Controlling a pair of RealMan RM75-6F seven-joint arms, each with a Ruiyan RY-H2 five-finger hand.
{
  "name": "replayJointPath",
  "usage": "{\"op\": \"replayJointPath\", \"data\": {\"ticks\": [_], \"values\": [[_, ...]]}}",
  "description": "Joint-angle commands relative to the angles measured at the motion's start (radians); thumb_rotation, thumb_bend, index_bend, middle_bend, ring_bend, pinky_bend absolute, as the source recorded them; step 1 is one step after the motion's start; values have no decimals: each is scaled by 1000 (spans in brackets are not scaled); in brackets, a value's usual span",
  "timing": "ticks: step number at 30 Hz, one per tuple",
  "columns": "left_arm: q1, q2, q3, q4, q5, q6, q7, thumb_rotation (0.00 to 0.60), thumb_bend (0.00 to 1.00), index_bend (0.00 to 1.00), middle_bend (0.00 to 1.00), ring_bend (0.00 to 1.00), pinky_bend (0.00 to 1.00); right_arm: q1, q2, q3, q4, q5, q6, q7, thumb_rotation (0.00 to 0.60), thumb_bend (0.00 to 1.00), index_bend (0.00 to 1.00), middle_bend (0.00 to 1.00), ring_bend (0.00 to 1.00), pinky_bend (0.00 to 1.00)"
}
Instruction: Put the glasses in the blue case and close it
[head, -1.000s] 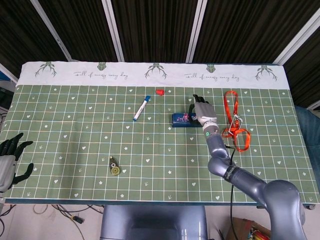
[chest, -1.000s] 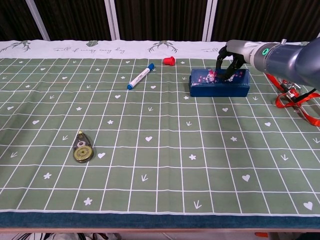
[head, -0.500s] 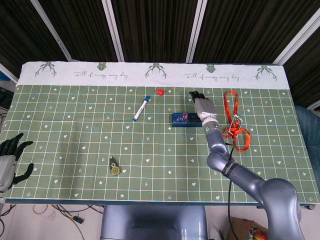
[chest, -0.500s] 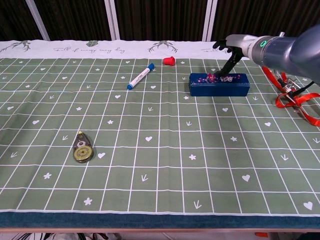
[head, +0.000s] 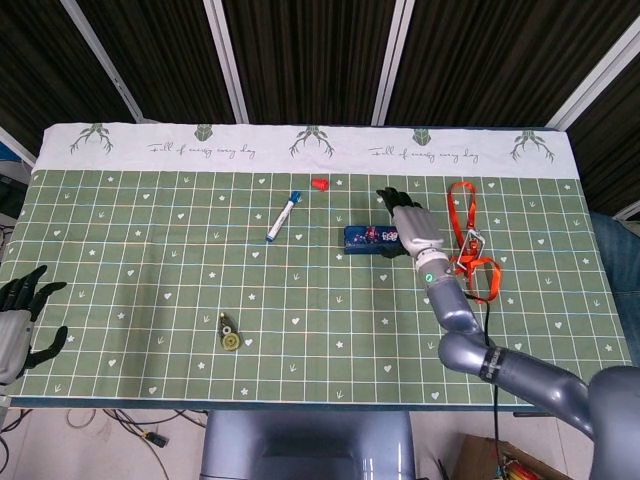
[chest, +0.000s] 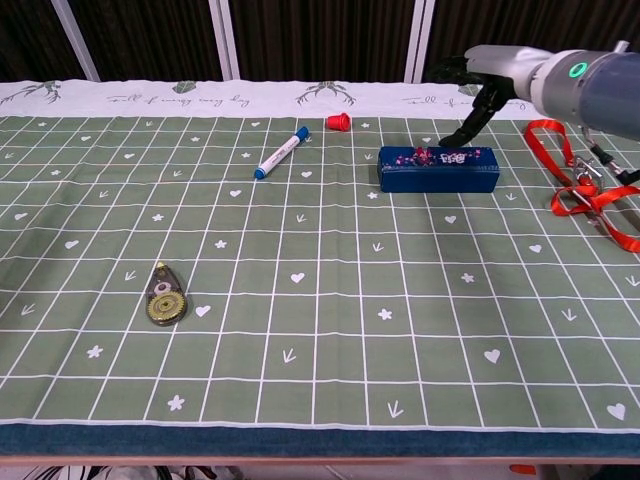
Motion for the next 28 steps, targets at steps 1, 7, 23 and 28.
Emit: {"op": "replayJointPath", "data": {"ticks": [1, 7, 23, 28], "values": [[1, -2, 1, -2, 4, 3, 3, 600, 404, 174, 7, 0, 0, -166, 219, -91, -315, -126, 166, -10, 600, 262, 38, 0, 21, 175], [4, -12, 2, -4, 15, 19, 17, 600, 404, 154, 7, 0, 0, -359, 341, -226, -500, -342, 400, 12, 600, 225, 38, 0, 20, 175], [17, -40, -19, 9, 36, 84, 10, 600, 404, 148, 7, 0, 0, -715, 295, -444, -377, -695, 854, 37, 600, 225, 38, 0, 21, 175], [19, -37, -21, 13, 45, 93, -2, 600, 404, 148, 7, 0, 0, -746, 268, -446, -333, -702, 858, 50, 600, 224, 38, 0, 20, 175]]}}
